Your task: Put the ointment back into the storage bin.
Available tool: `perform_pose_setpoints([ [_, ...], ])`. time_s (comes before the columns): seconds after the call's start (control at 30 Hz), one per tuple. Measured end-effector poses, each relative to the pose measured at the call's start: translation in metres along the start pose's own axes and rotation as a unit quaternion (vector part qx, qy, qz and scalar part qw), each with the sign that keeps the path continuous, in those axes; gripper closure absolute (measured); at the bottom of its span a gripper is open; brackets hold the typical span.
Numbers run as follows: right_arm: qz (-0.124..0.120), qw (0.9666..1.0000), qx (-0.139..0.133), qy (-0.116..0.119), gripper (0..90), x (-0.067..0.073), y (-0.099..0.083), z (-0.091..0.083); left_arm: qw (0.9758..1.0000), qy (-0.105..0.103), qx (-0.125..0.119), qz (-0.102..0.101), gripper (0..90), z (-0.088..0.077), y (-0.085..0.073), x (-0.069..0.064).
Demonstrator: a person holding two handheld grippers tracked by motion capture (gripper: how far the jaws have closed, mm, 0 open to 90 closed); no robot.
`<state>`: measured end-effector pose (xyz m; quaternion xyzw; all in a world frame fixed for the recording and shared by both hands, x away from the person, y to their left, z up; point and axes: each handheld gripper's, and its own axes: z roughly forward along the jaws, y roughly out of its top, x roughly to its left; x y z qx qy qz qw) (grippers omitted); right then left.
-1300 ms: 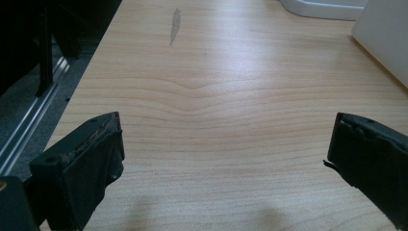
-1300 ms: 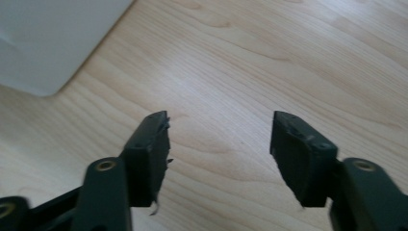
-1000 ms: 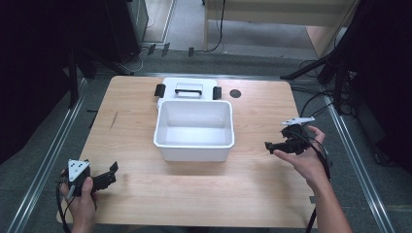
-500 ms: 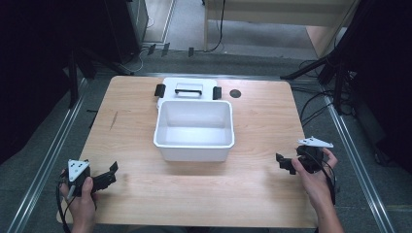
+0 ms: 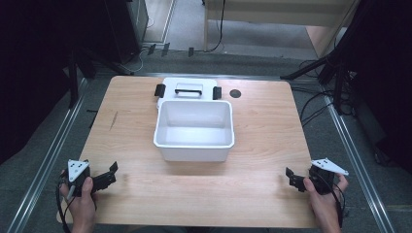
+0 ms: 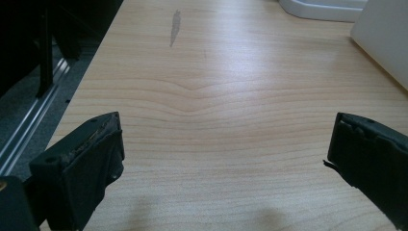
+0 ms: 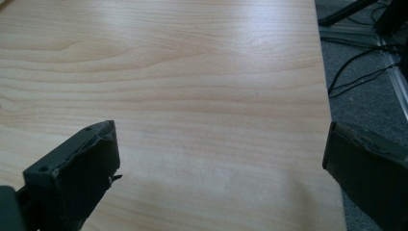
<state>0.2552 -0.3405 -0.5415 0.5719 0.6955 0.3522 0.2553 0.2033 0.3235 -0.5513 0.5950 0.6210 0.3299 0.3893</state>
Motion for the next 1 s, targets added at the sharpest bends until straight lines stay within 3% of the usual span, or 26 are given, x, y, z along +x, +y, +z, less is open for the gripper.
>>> perform_pose_setpoints([
  [0.37, -0.003, 0.9998, -0.015, -0.013, 0.0, -0.003, -0.023, -0.019, 1.0000, 0.001, 0.000, 0.000, 0.0, 0.000, 0.000, 0.000],
  [0.5, 0.015, 0.9995, -0.024, -0.012, 0.0, -0.009, -0.028, -0.025, 1.0000, 0.001, 0.000, 0.000, 0.0, 0.000, 0.000, 0.000],
  [0.63, 0.026, 0.9992, -0.030, -0.008, 0.0, -0.011, -0.029, -0.027, 1.0000, 0.001, 0.000, 0.000, 0.0, 0.000, 0.000, 0.000],
  [1.0, 0.027, 0.9992, -0.025, -0.014, 8.1, -0.011, -0.029, -0.026, 1.0000, 0.002, 0.005, 0.003, 0.0, 0.001, 0.001, 0.000],
])
